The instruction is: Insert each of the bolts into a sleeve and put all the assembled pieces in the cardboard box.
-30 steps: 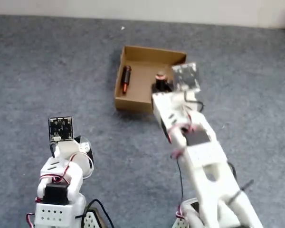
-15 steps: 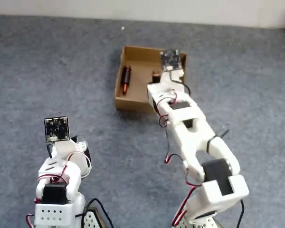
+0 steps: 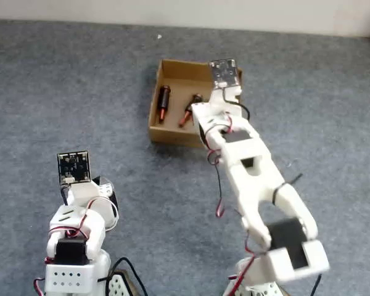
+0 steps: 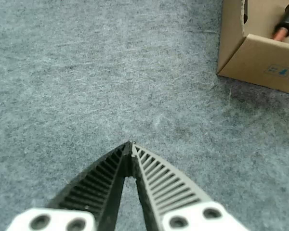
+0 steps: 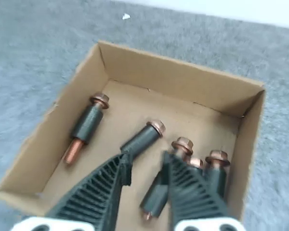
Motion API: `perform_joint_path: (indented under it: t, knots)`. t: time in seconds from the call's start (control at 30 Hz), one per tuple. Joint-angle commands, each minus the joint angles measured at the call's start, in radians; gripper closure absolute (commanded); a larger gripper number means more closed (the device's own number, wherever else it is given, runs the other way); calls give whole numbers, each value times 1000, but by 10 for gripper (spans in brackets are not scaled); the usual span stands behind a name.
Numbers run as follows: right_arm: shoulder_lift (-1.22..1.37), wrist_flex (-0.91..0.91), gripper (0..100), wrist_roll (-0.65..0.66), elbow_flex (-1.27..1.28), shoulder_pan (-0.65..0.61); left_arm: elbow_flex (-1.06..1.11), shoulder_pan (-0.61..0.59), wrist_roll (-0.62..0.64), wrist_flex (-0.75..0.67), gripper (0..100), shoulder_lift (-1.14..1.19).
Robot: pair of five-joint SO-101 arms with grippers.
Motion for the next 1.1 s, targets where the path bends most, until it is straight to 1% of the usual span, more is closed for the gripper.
perform_joint_path:
  t: [0.0,0.17,0.4,0.6,0.7,0.97,1.07]
  knots:
    - [-283,67,997,-6,111,13,24,-8,-14,-28,993,-4]
    - [-587,148,993,-6,320,13,24,-8,-14,-28,993,-4]
    - [-1003,205,993,-6,628,13,24,-8,-14,-28,993,-4]
    - [-1313,285,993,-8,817,13,24,-8,-14,-28,993,-4]
    - [-1448,335,993,-8,897,15,24,-8,-14,-28,993,-4]
    - [-1782,443,993,-6,1106,113,24,-7,-14,-29,993,-4]
    - [-1794,473,993,-6,1156,140,24,-5,-14,-29,993,-4]
